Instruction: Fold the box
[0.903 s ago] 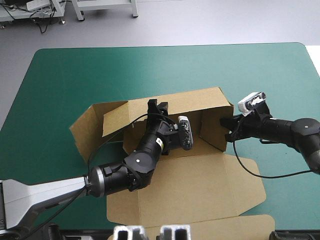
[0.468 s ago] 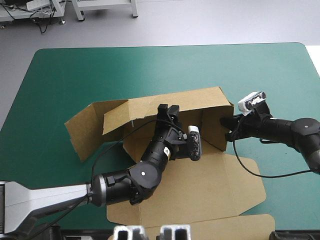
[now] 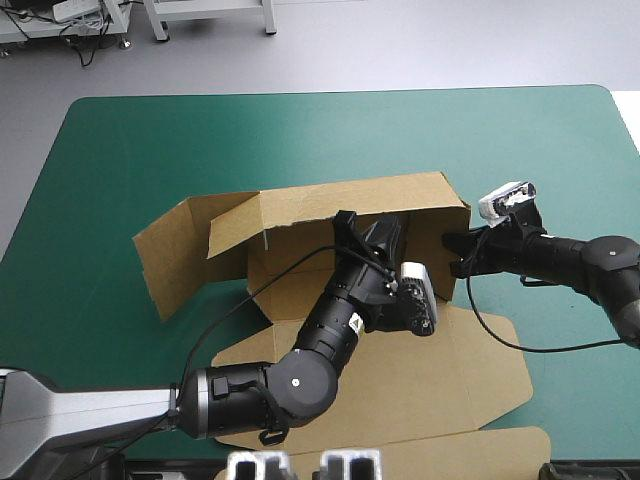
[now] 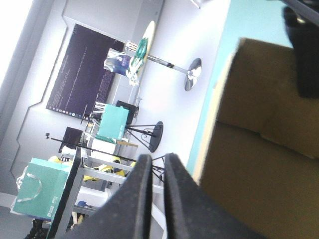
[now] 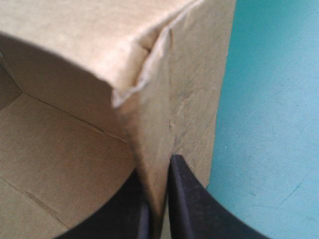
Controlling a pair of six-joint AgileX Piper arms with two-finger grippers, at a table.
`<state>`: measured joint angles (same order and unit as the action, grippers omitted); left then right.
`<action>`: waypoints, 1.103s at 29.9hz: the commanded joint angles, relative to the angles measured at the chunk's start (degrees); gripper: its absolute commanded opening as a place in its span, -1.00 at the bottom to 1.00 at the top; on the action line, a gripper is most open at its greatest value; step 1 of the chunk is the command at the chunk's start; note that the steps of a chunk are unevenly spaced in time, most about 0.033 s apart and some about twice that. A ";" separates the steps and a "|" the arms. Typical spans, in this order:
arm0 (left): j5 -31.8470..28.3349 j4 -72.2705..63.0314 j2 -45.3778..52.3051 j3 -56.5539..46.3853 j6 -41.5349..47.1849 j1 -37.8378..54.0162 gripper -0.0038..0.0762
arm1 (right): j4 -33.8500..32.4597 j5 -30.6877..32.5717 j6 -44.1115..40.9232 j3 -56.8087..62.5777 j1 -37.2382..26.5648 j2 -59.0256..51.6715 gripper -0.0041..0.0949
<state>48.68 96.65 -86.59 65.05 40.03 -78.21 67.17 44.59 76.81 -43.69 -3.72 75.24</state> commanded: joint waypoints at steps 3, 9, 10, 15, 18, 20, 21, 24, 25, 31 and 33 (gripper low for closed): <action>1.04 4.62 5.47 7.46 1.79 1.04 -0.92 | 1.17 0.27 -2.50 -2.25 0.31 -0.58 -0.92; -6.57 -6.14 9.79 12.37 5.35 13.17 -0.92 | -0.14 0.27 -8.61 -7.08 0.31 -0.69 -0.92; -8.31 -9.84 10.60 12.82 5.35 16.37 -0.92 | -1.29 0.27 -10.12 -8.33 0.31 -0.69 -0.92; -14.75 -26.33 14.24 13.27 2.61 32.51 -0.92 | -14.99 2.87 -24.19 -15.51 0.31 -0.69 -0.92; -15.48 -39.57 15.50 13.32 -4.53 41.79 -0.92 | -20.87 6.81 -31.81 -20.27 0.31 -0.59 -0.92; -15.48 -49.98 15.78 13.32 -12.38 48.07 -0.92 | -23.80 9.91 -36.37 -23.56 0.31 -0.35 -0.92; -15.48 -54.03 15.78 13.32 -15.58 50.36 -0.92 | -24.89 11.35 -38.08 -24.90 0.31 -0.06 -0.92; -15.48 -67.85 15.67 13.32 -25.41 57.71 -0.92 | -28.22 16.99 -43.23 -29.54 0.31 2.21 -0.92; -15.48 -71.43 15.67 13.32 -28.26 59.85 -0.92 | -29.13 18.93 -44.32 -30.59 0.48 3.44 -0.92; -11.25 -87.23 15.55 13.32 -39.71 72.40 -0.92 | -36.56 22.52 -49.49 -35.34 6.83 11.74 -0.92; -9.46 -92.17 15.43 13.32 -43.96 75.91 -0.92 | -37.95 21.24 -49.49 -36.43 9.79 14.47 -0.92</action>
<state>39.70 11.65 -72.67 76.33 1.99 -7.01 30.57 63.09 28.38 -77.47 2.53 88.09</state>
